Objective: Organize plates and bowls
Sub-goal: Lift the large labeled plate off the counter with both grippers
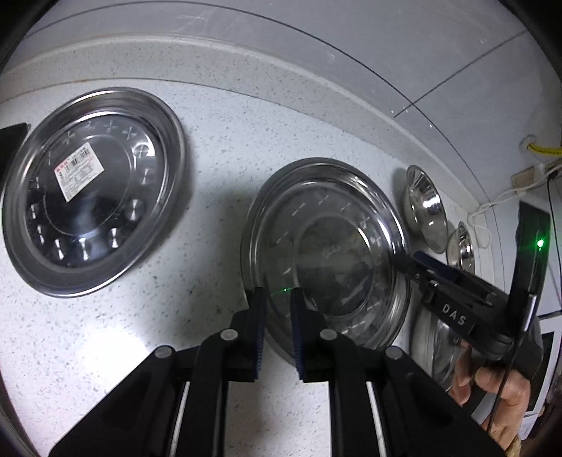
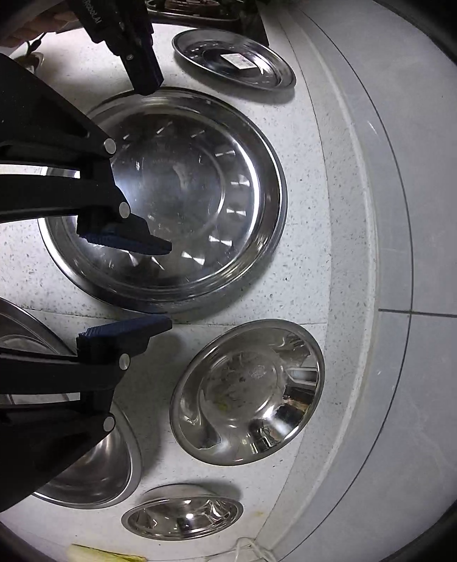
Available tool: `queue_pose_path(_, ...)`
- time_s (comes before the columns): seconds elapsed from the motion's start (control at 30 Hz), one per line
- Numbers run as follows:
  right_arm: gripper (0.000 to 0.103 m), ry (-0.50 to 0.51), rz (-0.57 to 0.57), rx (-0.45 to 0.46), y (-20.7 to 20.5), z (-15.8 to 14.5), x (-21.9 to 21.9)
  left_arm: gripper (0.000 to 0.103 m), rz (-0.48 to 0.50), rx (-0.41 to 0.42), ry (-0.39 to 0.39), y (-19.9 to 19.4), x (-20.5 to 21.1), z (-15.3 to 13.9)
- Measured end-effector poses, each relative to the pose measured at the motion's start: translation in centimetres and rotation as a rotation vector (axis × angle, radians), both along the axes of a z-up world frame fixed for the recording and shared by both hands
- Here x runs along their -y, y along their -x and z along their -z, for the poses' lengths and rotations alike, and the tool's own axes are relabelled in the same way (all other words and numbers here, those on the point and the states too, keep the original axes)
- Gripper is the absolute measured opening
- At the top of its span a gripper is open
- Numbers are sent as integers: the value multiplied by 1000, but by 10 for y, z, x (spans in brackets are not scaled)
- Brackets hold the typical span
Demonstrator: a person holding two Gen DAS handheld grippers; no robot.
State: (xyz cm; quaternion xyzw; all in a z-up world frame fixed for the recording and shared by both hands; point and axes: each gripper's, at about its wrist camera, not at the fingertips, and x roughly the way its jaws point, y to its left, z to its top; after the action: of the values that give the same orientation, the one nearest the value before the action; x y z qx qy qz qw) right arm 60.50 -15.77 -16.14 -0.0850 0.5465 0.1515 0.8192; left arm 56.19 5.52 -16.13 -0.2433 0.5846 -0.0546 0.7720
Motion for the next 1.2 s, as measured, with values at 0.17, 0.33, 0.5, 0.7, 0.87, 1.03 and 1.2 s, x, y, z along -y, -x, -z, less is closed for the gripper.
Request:
queue_pose_path(0.17, 32, -10, 10, -34, -12, 10, 1, 14, -23, -16, 49, -8, -4, 6)
queue_pose_path(0.33, 32, -11, 6, -47, -16, 14, -1, 14, -34, -37, 96, -12, -7, 15)
queue_pose_path(0.5, 32, -11, 4, -40, -16, 13, -1, 14, -43, 27, 45, -3, -13, -2)
queue_pose_path(0.7, 32, -9, 2, -36, -17, 15, 5, 26, -55, 37, 0, 2, -17, -4)
queue_pose_path(0.87, 32, -6, 2, -42, -17, 11, 5, 47, -57, 16, -18, 0, -16, 4)
queue_pose_path(1.03, 32, 8, -23, -54, -22, 12, 0, 47, -76, -41, 22, -6, -16, 16)
queue_pose_path(1.2, 31, 31, -48, -66, -26, 13, -4, 44, -82, -47, 58, -10, -15, 17)
